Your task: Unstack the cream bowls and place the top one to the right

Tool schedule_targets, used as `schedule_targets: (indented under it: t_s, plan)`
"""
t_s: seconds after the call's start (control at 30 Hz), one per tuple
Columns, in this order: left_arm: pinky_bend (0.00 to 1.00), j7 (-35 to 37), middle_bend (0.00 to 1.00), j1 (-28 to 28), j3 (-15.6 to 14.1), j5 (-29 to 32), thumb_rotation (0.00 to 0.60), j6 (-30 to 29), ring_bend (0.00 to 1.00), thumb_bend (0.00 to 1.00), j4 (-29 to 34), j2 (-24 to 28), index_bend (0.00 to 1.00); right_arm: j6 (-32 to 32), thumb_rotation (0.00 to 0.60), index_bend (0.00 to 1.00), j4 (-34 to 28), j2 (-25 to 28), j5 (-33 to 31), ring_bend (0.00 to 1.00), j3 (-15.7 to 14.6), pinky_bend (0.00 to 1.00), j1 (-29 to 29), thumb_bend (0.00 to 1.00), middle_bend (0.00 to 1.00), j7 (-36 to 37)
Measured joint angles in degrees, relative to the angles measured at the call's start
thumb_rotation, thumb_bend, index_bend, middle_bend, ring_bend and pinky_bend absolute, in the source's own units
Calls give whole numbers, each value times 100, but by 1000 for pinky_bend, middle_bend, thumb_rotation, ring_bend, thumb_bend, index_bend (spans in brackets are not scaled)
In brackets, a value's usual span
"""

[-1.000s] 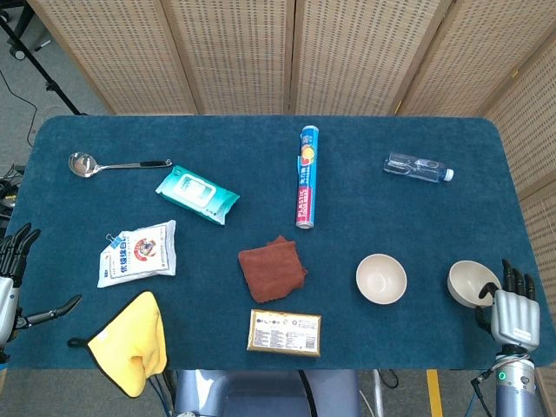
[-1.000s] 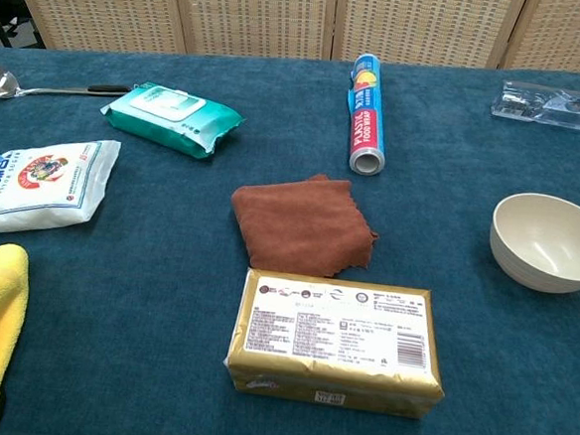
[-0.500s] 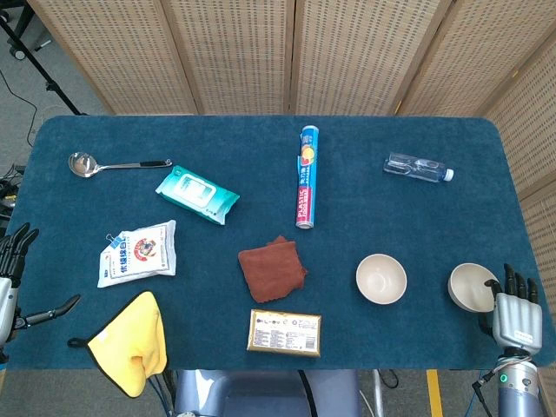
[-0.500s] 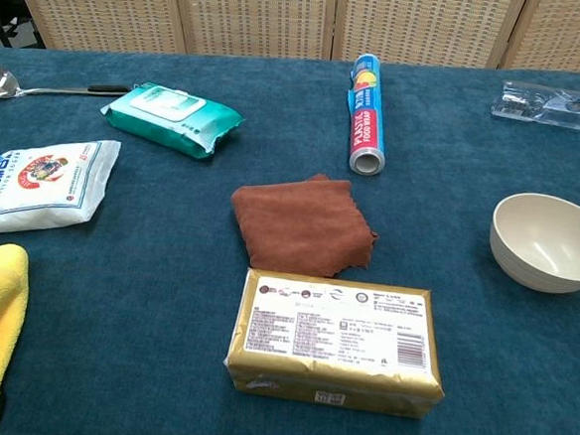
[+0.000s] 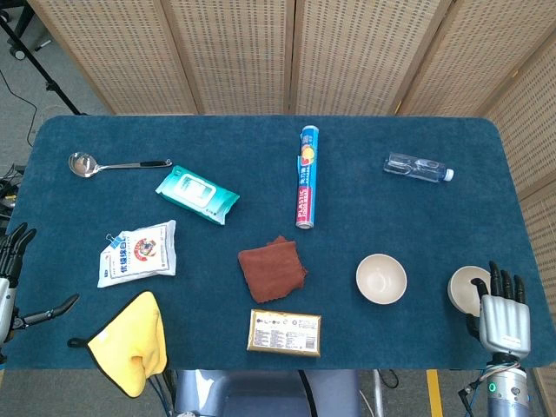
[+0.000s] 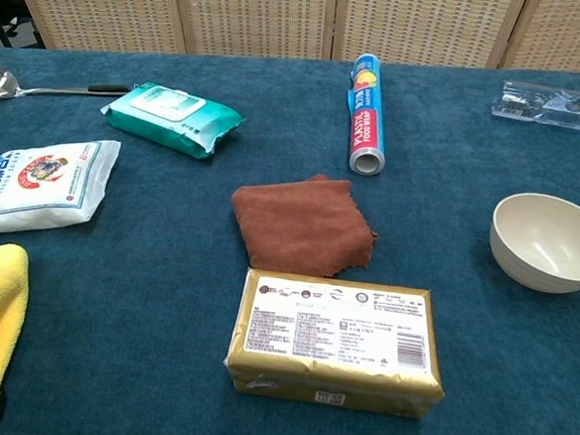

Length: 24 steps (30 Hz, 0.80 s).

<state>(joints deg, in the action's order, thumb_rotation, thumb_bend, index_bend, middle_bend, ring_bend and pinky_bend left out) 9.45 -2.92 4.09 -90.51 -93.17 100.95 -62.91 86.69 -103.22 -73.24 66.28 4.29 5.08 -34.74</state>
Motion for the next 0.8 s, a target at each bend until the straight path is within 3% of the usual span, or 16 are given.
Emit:
schedule_targets:
  t_s: [0.2, 0.37, 0.8]
  plan:
    - [0, -44, 0, 1, -5, -16, 320, -7, 0, 102, -25, -30, 0, 304, 600, 243, -369, 139, 963, 0, -196, 0, -58, 364, 0, 78]
    - [0, -215, 0, -22, -4, -7, 323, 27, 0, 103, -106, -173, 0, 456, 600, 243, -473, 355, 1821, 0, -424, 0, -142, 363, 0, 784]
    - [0, -628, 0, -58, 10, 100, 325, 111, 0, 102, -209, -418, 0, 717, 600, 243, 39, 563, 2583, 0, -539, 0, -279, 363, 0, 2602]
